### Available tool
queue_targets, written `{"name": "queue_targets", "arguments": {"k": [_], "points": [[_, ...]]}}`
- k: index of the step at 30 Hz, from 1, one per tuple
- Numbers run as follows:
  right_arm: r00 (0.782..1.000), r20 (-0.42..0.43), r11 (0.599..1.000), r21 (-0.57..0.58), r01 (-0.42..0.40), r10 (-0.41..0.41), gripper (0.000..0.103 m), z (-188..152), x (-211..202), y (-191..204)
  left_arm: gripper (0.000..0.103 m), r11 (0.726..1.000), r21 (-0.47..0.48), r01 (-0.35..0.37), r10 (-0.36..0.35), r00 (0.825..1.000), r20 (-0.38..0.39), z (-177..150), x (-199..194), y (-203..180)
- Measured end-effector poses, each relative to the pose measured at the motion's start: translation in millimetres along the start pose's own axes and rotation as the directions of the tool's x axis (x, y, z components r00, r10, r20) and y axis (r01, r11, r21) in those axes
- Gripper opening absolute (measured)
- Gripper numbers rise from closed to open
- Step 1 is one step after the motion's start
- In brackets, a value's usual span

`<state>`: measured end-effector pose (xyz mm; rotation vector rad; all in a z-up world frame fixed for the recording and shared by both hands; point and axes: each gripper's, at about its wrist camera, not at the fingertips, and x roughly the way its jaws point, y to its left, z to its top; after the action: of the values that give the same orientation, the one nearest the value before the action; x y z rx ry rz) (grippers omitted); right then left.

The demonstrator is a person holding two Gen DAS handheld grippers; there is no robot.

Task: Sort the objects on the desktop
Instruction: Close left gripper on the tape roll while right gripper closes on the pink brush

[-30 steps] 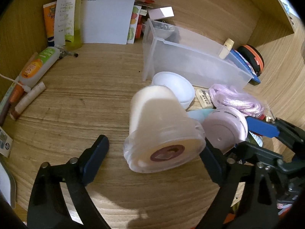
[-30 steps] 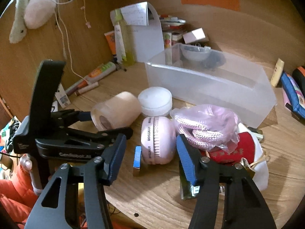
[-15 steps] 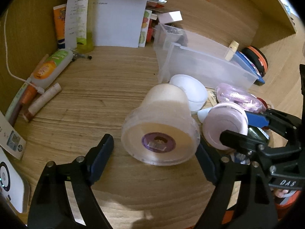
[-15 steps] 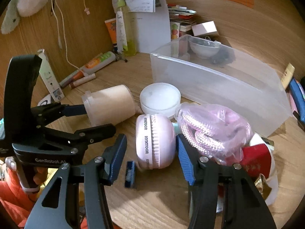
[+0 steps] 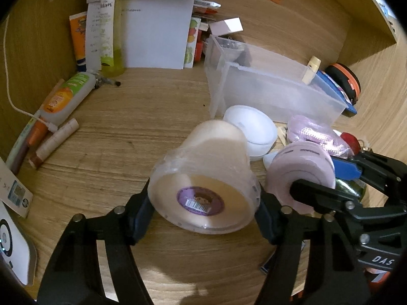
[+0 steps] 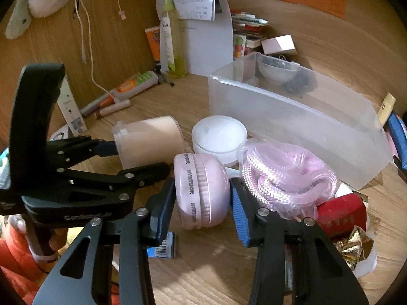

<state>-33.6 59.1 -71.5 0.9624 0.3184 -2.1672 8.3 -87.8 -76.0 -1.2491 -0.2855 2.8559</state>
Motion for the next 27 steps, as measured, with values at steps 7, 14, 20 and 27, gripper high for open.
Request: {"name": "queue_targets", "arguments": {"k": [7,14,20,27], "points": [[0.996,0.091,0.999,-0.034,0.007,-0.003,0.038,7.0,-22.2,6.2,0.068,1.000,-0.005,0.003,-0.002,0.999,0.034,7.2,-13.9,-1.4],[0.992,0.126,1.000,-0.012,-0.017,0.018,0.038,11.7,-34.6,-1.4,0.068,1.000,0.006,0.000,-0.001,0.996,0.085,15.4,-32.4,-8.7],[0.983,0.181,1.000,0.002,0.019,-0.019,0.038,19.5,-52.8,-16.1,0.068,1.000,0.017,0.001,-0.003,0.990,0.139,32.3,-47.2,-16.5],[0.969,0.231,0.996,0.041,0.079,-0.087,0.038,31.0,-71.0,-47.7,0.068,0.999,0.047,0.019,-0.027,0.984,0.176,60.4,-49.3,-34.0]]}}
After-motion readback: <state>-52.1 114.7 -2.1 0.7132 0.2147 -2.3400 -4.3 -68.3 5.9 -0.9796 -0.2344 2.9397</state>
